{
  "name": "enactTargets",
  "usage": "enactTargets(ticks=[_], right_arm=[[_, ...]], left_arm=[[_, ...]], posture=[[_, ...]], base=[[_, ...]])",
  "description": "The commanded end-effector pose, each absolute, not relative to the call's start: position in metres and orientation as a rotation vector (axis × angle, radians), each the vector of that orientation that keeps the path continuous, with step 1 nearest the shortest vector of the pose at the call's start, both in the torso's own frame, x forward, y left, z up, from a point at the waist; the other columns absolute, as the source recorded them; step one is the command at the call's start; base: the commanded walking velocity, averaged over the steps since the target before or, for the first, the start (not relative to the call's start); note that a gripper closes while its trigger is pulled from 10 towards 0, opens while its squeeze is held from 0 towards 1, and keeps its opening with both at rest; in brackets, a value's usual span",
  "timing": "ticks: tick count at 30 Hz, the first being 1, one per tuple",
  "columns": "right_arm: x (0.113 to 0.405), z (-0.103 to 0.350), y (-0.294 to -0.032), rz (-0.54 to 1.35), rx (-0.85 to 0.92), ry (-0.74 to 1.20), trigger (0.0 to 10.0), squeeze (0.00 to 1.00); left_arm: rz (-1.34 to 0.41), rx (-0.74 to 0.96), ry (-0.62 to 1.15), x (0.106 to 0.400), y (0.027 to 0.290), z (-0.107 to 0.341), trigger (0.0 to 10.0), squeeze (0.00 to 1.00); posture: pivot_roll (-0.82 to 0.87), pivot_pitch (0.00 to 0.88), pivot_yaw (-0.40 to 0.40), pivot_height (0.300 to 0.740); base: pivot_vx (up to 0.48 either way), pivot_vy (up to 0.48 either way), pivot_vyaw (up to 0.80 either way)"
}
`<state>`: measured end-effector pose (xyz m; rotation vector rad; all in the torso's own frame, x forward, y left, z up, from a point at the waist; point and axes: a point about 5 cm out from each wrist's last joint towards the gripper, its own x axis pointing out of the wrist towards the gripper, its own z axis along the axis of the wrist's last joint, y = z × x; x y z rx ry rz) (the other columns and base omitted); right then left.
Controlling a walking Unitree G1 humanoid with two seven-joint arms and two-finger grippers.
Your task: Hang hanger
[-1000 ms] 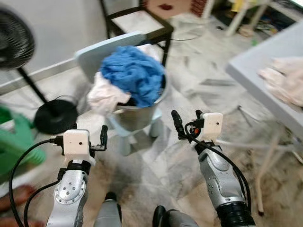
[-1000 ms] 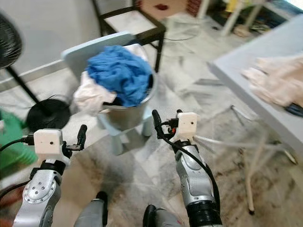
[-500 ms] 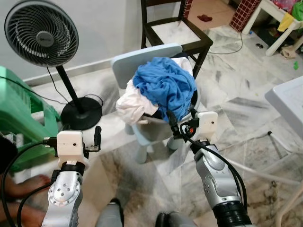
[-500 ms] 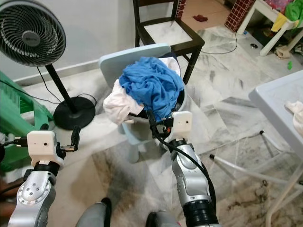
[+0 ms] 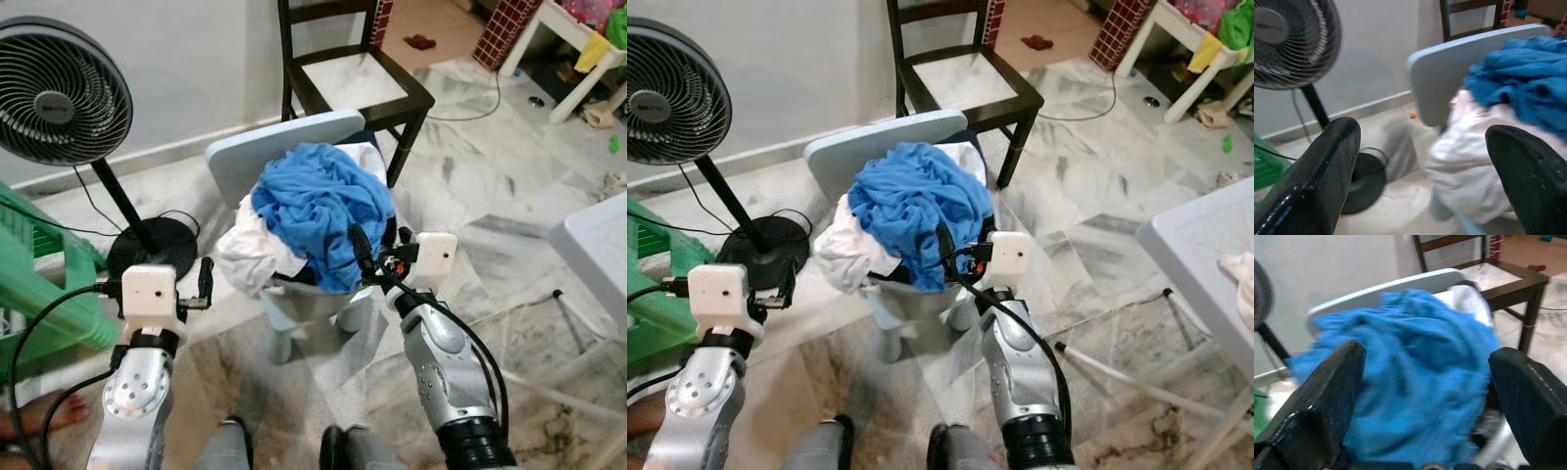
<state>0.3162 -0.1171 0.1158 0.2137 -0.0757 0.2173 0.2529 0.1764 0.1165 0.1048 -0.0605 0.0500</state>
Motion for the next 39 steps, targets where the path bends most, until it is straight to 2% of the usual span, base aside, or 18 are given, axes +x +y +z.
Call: enactTargets(ticks=[1,16,21,29,32,39], right_arm=[[0.313,0.108,-0.124,0.188,0.218,-0.05,10.0,0.0],[0.318,0.118,-0.128,0.254,0.187,-0.05,10.0,0.0],[0.305,0.103,-0.115,0.425,0.27,0.083,10.0,0.0],[0.298,0.091,-0.097,0.473,0.295,0.116,10.0,0.0],[0.298,0.091,-0.092,0.484,0.302,0.122,10.0,0.0],[0.305,0.093,-0.051,0.587,0.327,0.138,10.0,0.0]], left_arm=[[0.05,0.135,-0.039,0.251,0.178,0.11,10.0,0.0],[0.007,0.258,-0.078,0.276,0.194,0.121,10.0,0.0],[0.012,0.259,-0.089,0.283,0.198,0.127,10.0,0.0],[-0.12,0.216,-0.062,0.264,0.161,0.112,10.0,0.0],[-0.137,0.21,-0.058,0.26,0.156,0.109,10.0,0.0],[-0.153,0.203,-0.054,0.253,0.146,0.107,10.0,0.0]], posture=[[0.26,0.27,-0.122,0.74],[0.23,0.297,-0.163,0.74],[0.21,0.312,-0.156,0.74],[0.22,0.326,-0.151,0.74],[0.22,0.329,-0.151,0.74],[0.26,0.33,-0.154,0.74]], base=[[0.0,0.0,0.0],[0.0,0.0,0.0],[0.0,0.0,0.0],[0.0,0.0,0.0],[0.0,0.0,0.0],[0.0,0.0,0.0]])
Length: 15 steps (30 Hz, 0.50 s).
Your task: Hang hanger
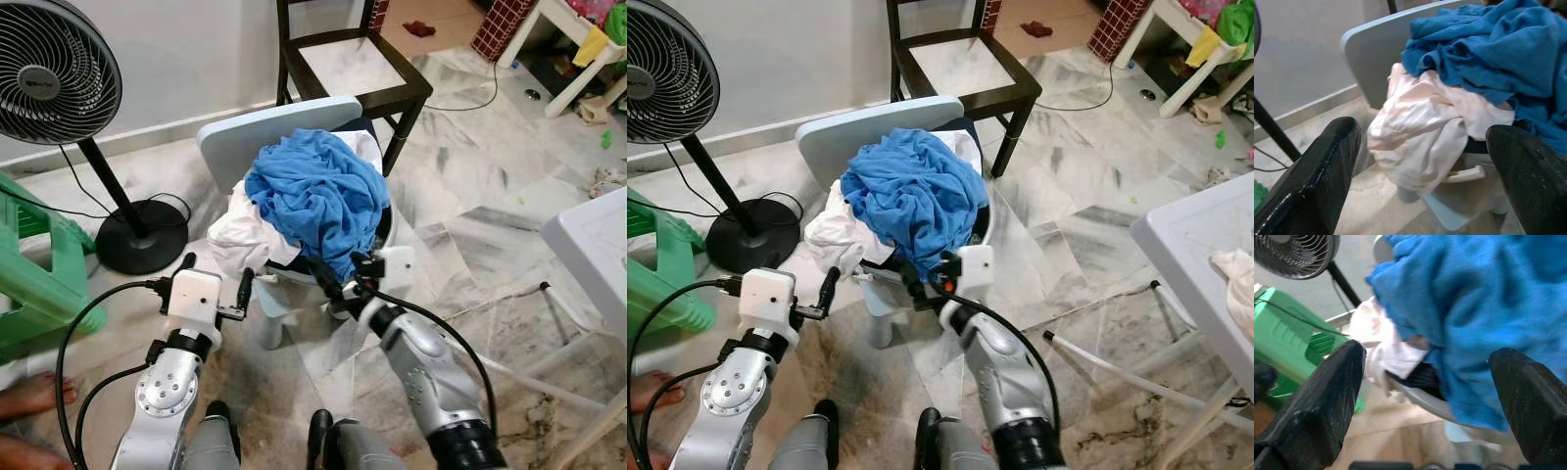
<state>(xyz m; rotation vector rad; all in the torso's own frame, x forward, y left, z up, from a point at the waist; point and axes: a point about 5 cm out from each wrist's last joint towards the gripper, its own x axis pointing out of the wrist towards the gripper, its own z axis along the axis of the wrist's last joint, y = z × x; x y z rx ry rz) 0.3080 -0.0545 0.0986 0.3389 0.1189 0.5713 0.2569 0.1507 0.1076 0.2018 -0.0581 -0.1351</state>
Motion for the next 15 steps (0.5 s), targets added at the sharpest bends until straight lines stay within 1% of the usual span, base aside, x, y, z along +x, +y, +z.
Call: enactTargets(ticks=[1,6,7,10,12,15], right_arm=[[0.306,0.094,-0.045,0.596,0.331,0.134,10.0,0.0],[0.31,0.098,-0.039,0.579,0.323,0.097,10.0,0.0],[0.313,0.1,-0.043,0.538,0.298,0.069,10.0,0.0],[0.317,0.103,-0.048,0.501,0.276,0.041,10.0,0.0],[0.322,0.108,-0.062,0.45,0.267,0.01,10.0,0.0],[0.329,0.114,-0.093,0.339,0.247,-0.032,10.0,0.0]], left_arm=[[-0.152,0.207,-0.057,0.253,0.146,0.108,10.0,0.0],[-0.121,0.214,-0.067,0.254,0.152,0.111,10.0,0.0],[-0.095,0.223,-0.073,0.254,0.156,0.111,10.0,0.0],[-0.082,0.221,-0.086,0.253,0.157,0.112,10.0,0.0],[-0.053,0.199,-0.101,0.254,0.158,0.115,10.0,0.0],[-0.05,0.202,-0.103,0.251,0.158,0.116,10.0,0.0]], posture=[[0.26,0.33,-0.155,0.74],[0.27,0.329,-0.159,0.74],[0.28,0.327,-0.164,0.74],[0.28,0.325,-0.166,0.74],[0.28,0.322,-0.168,0.74],[0.27,0.318,-0.172,0.74]], base=[[0.0,0.0,0.0],[0.0,0.0,0.0],[0.0,0.0,0.0],[0.0,0.0,0.0],[0.0,0.0,0.0],[0.0,0.0,0.0]])
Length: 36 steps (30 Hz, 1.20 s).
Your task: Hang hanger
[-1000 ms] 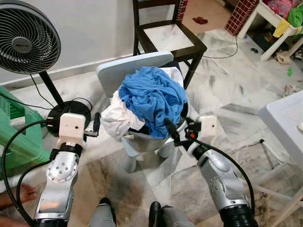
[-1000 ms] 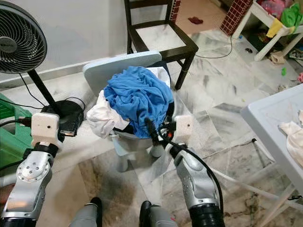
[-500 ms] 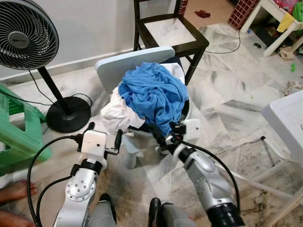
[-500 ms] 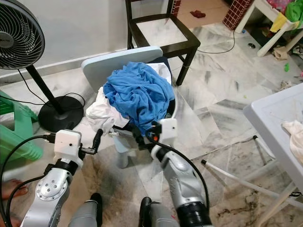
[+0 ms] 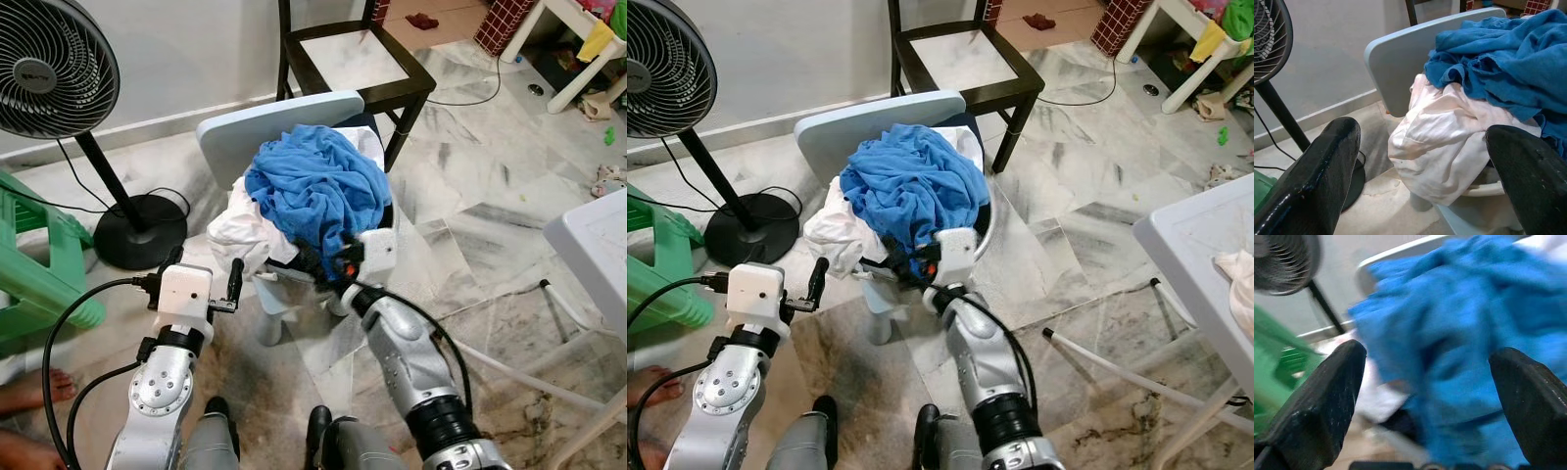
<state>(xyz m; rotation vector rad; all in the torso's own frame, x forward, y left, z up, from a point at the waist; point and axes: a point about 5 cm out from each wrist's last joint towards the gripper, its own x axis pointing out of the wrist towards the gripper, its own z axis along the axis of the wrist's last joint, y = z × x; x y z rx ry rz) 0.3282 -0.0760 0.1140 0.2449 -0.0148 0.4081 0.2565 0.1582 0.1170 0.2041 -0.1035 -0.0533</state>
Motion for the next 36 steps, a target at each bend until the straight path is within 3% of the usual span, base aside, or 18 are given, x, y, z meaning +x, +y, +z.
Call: enactTargets(ticks=[1,7,13,16,24,29,36], right_arm=[[0.33,0.115,-0.099,0.318,0.241,-0.039,10.0,0.0],[0.329,0.113,-0.156,0.125,0.265,-0.033,10.0,0.0],[0.323,0.1,-0.175,0.036,0.331,0.014,10.0,0.0],[0.322,0.098,-0.173,0.028,0.362,0.025,10.0,0.0],[0.334,0.102,-0.144,0.083,0.433,0.033,10.0,0.0],[0.34,0.098,-0.132,0.104,0.462,0.051,10.0,0.0],[0.341,0.09,-0.125,0.057,0.528,0.066,10.0,0.0]], left_arm=[[-0.049,0.204,-0.101,0.25,0.159,0.115,10.0,0.0],[0.075,0.241,-0.093,0.229,0.179,0.108,10.0,0.0],[0.092,0.261,-0.13,0.231,0.186,0.116,10.0,0.0],[0.076,0.262,-0.14,0.236,0.187,0.119,10.0,0.0],[0.07,0.251,-0.171,0.248,0.195,0.134,10.0,0.0],[0.034,0.273,-0.147,0.244,0.19,0.13,10.0,0.0],[0.02,0.291,-0.112,0.248,0.202,0.126,10.0,0.0]], posture=[[0.27,0.316,-0.17,0.74],[0.25,0.303,-0.159,0.74],[0.25,0.283,-0.148,0.74],[0.25,0.263,-0.138,0.74],[0.35,0.237,-0.124,0.74],[0.41,0.239,-0.108,0.74],[0.45,0.19,-0.051,0.74]], base=[[0.0,0.0,0.0],[0.0,0.0,0.0],[0.0,0.0,0.0],[0.0,0.0,0.0],[0.0,0.0,-0.8],[0.0,0.0,0.0],[0.0,0.0,0.0]])
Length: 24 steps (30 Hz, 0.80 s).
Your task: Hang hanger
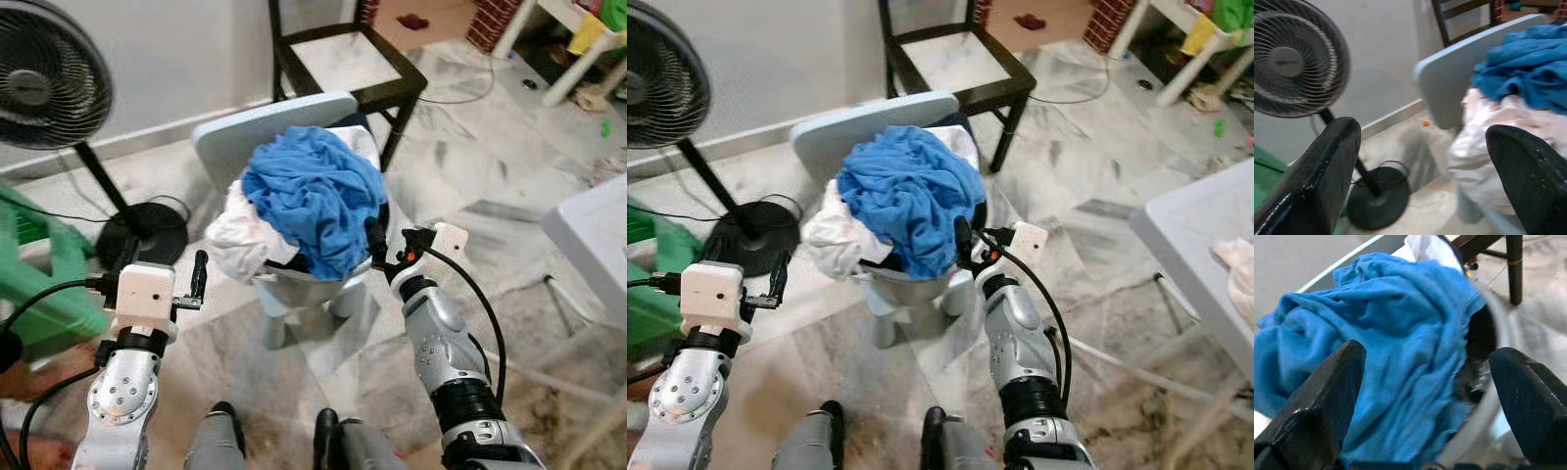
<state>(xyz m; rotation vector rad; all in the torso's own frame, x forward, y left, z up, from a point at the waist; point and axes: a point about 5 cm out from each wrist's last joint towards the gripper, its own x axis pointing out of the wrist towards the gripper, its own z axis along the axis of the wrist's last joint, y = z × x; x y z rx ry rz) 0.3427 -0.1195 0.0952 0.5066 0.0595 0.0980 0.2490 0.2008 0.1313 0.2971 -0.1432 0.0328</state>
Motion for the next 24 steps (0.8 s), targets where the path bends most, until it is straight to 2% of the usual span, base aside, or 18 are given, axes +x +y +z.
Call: enactTargets(ticks=[1,3,6,10,11,13,19,24], right_arm=[[0.341,0.089,-0.126,0.049,0.535,0.067,10.0,0.0],[0.341,0.087,-0.125,0.044,0.54,0.07,10.0,0.0],[0.34,0.077,-0.123,-0.001,0.584,0.103,10.0,0.0],[0.342,0.077,-0.12,0.018,0.566,0.108,10.0,0.0],[0.344,0.078,-0.121,0.019,0.562,0.107,10.0,0.0],[0.347,0.08,-0.123,0.017,0.558,0.105,10.0,0.0],[0.353,0.085,-0.127,0.023,0.539,0.101,10.0,0.0],[0.355,0.087,-0.122,0.058,0.519,0.099,10.0,0.0]], left_arm=[[0.008,0.29,-0.111,0.249,0.202,0.126,10.0,0.0],[0.0,0.289,-0.109,0.25,0.202,0.125,10.0,0.0],[-0.047,0.285,-0.107,0.257,0.194,0.123,10.0,0.0],[-0.051,0.285,-0.1,0.261,0.192,0.12,10.0,0.0],[-0.048,0.281,-0.099,0.264,0.192,0.118,10.0,0.0],[-0.046,0.271,-0.103,0.27,0.19,0.117,10.0,0.0],[-0.036,0.229,-0.128,0.279,0.187,0.121,10.0,0.0],[-0.011,0.196,-0.141,0.275,0.19,0.121,10.0,0.0]], posture=[[0.45,0.183,-0.049,0.74],[0.45,0.171,-0.044,0.74],[0.46,0.102,-0.046,0.74],[0.46,0.069,-0.049,0.74],[0.45,0.029,-0.06,0.74],[0.46,0.009,-0.071,0.74],[0.46,0.004,-0.104,0.74],[0.47,0.022,-0.116,0.74]], base=[[0.0,0.0,0.0],[0.0,0.0,0.0],[0.0,0.0,0.0],[0.0,0.0,0.0],[0.0,0.0,0.0],[0.0,0.0,0.0],[0.0,0.0,0.0],[0.049,0.0,-0.66]])
